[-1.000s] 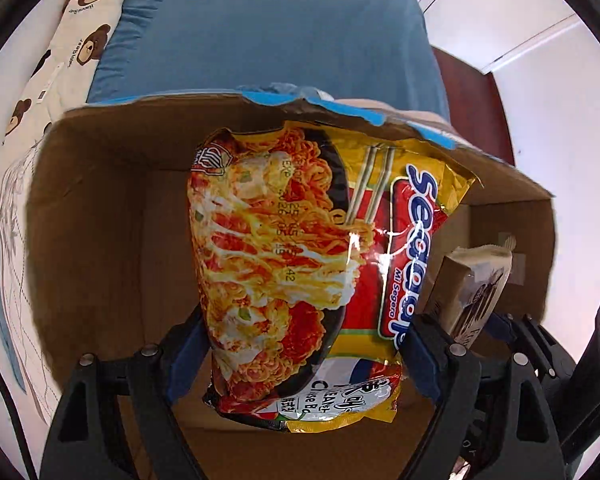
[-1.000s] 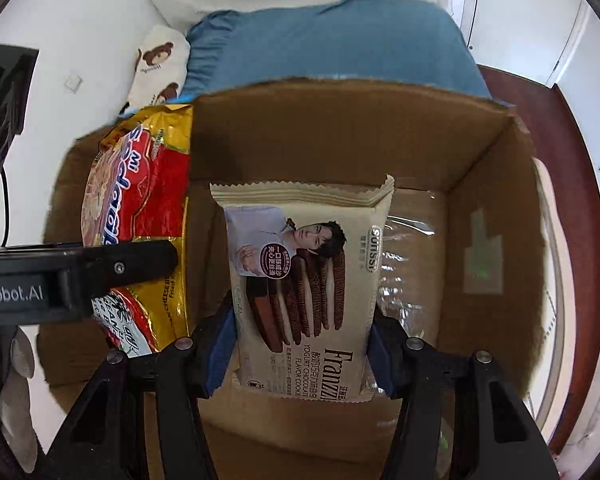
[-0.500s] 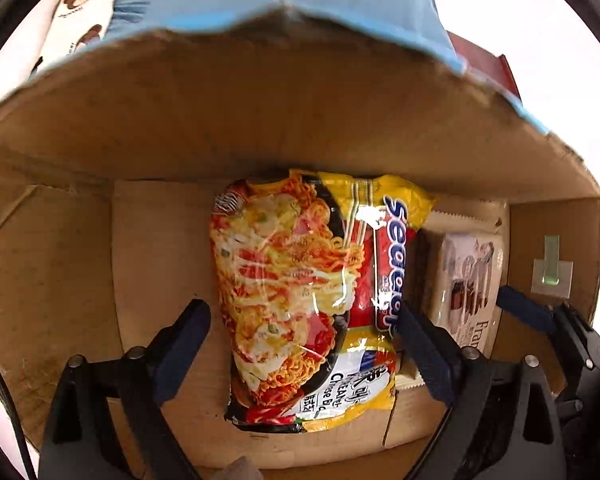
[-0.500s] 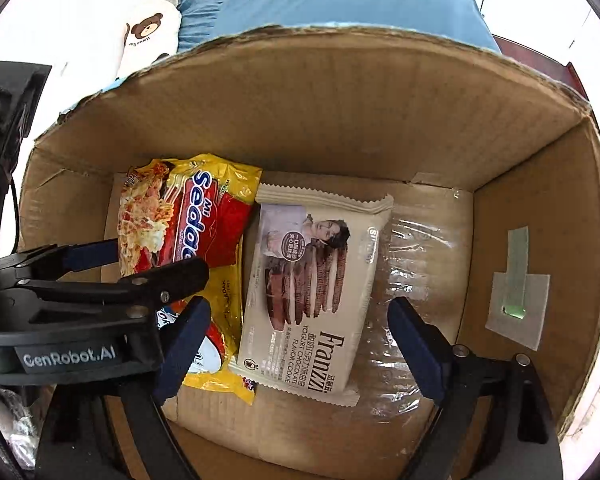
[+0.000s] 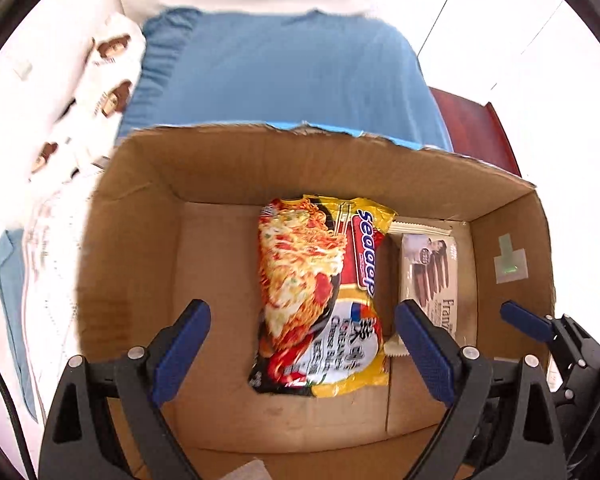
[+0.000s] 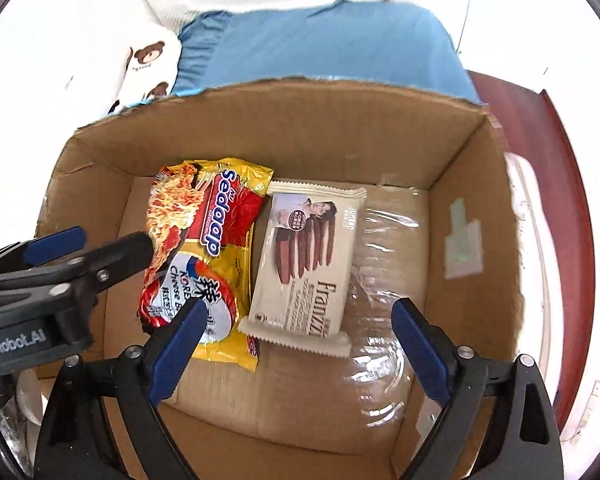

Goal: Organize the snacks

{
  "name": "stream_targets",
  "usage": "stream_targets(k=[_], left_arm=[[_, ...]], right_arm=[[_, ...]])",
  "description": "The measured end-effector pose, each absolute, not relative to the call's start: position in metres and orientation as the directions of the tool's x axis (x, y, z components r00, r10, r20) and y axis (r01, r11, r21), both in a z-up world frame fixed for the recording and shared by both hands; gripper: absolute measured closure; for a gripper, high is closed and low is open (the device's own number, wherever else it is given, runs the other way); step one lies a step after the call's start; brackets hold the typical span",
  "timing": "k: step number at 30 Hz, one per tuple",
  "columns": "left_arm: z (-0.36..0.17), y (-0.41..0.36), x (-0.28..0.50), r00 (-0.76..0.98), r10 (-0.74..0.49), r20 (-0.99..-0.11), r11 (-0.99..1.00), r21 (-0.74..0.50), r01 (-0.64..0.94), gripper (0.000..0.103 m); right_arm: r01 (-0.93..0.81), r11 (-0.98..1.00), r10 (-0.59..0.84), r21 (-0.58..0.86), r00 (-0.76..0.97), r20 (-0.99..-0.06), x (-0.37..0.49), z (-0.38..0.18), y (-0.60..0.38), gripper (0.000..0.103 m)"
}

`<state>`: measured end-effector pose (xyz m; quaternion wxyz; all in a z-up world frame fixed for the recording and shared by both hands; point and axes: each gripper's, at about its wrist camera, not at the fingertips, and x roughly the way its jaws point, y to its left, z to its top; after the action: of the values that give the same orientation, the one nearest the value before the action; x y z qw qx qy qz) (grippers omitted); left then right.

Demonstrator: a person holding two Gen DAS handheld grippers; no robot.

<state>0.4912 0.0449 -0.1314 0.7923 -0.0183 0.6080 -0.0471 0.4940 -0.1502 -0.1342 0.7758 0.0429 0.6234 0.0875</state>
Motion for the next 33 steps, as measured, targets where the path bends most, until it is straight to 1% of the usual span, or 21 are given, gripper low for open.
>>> stream_targets(k=[5, 11, 15, 21, 25, 27, 30, 33], left_arm=[[-0.112, 0.058, 0.464, 0.338, -0.086, -0.937, 0.996, -0.071, 0.056, 0.008], [-0.076, 0.066, 0.429, 0.43, -0.09, -0.898, 0.995, -0.067, 0.069, 0.008], [-0.057, 0.067, 0.404, 0.479, -0.105, -0.871, 0.994, -0.079, 0.076, 0.008], [-0.034, 0.07, 0.367, 0.53, -0.116, -0.84, 0.993, -0.087, 0.081, 0.008], [-0.026, 0.078, 0.342, 0.543, -0.117, -0.831, 0.993, -0.093, 0.071, 0.008], [-0.029, 0.084, 0.328, 0.531, -0.105, -0.841, 0.994, -0.083, 0.065, 0.008], [-0.043, 0.093, 0.305, 0.498, -0.075, -0.864, 0.997, -0.054, 0.057, 0.008], [-0.07, 0.101, 0.28, 0.447, -0.041, -0.894, 0.997, -0.007, 0.077, 0.008]], right_arm=[[-0.065, 0.987, 0.162, 0.15, 0.282, -0.946, 0.461, -0.1, -0.151, 0.008], [-0.059, 0.991, 0.133, 0.12, 0.374, -0.918, 0.422, -0.055, -0.153, 0.008], [-0.059, 0.99, 0.138, 0.125, 0.424, -0.895, 0.396, -0.027, -0.156, 0.008], [-0.052, 0.985, 0.168, 0.163, 0.467, -0.868, 0.359, -0.009, -0.155, 0.008], [-0.042, 0.978, 0.202, 0.206, 0.461, -0.864, 0.331, -0.006, -0.157, 0.008], [-0.03, 0.973, 0.219, 0.229, 0.443, -0.87, 0.315, -0.012, -0.159, 0.008], [-0.003, 0.961, 0.256, 0.277, 0.39, -0.884, 0.292, -0.032, -0.16, 0.008], [0.027, 0.946, 0.298, 0.324, 0.325, -0.898, 0.269, -0.061, -0.159, 0.008]])
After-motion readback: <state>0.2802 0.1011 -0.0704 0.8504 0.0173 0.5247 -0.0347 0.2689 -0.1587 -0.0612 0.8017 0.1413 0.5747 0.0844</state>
